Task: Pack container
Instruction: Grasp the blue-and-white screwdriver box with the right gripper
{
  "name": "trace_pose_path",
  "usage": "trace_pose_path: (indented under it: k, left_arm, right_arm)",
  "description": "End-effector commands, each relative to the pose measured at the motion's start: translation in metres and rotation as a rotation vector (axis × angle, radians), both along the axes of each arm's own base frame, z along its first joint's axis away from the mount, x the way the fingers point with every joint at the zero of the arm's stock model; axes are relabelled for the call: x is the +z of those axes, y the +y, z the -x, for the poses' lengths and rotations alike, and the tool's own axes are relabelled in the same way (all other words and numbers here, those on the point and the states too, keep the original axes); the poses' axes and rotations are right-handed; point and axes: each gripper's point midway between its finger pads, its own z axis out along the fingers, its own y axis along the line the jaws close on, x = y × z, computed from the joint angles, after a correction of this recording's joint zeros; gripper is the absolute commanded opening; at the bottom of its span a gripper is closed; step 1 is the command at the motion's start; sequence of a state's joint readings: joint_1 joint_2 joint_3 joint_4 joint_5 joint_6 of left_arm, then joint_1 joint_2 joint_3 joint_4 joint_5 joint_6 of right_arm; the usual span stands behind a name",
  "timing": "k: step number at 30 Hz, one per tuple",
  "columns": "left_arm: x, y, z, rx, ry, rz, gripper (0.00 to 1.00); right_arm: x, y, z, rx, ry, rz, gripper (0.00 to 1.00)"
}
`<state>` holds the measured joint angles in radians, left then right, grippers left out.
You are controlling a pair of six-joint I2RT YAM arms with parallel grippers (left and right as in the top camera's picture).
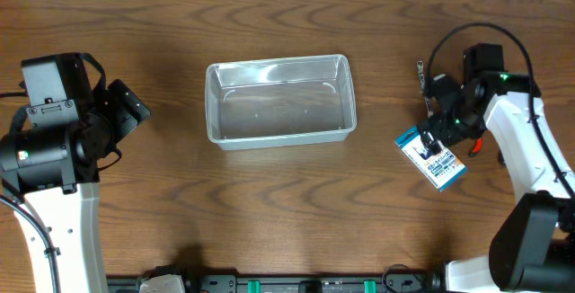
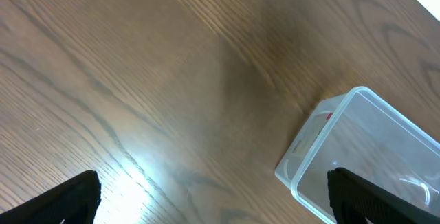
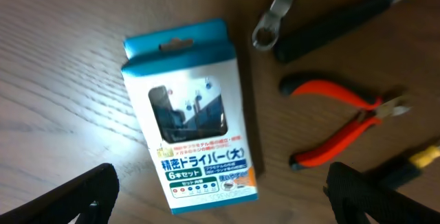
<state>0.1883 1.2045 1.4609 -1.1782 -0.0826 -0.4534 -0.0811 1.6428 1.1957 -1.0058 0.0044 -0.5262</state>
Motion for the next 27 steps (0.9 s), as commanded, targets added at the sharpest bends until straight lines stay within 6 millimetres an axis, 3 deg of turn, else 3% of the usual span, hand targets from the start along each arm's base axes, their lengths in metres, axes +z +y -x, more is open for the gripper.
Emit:
trace_pose_path:
  k: [1, 9, 21, 27]
  left_arm:
    - [-0.001, 0.004, 0.0, 0.027, -0.001, -0.005, 0.98]
    - [0.005, 0.006, -0.009, 0.028, -0.043, -0.013, 0.98]
    - [0.007, 0.007, -0.012, 0.027, -0.059, -0.016, 0.98]
    - [0.007, 0.007, -0.012, 0.027, -0.06, -0.016, 0.98]
  right_arm:
    - [-0.014, 0.0, 0.014, 0.013, 0.046, 0.012, 0.99]
    - [-0.04, 0.008, 0.013, 0.021, 0.023, -0.035, 0.99]
    - [-0.107, 0.009, 0.022, 0.018, 0.172, -0.048, 0.99]
    - [-0.115, 0.009, 0.025, 0.009, 0.198, -0.051, 0.99]
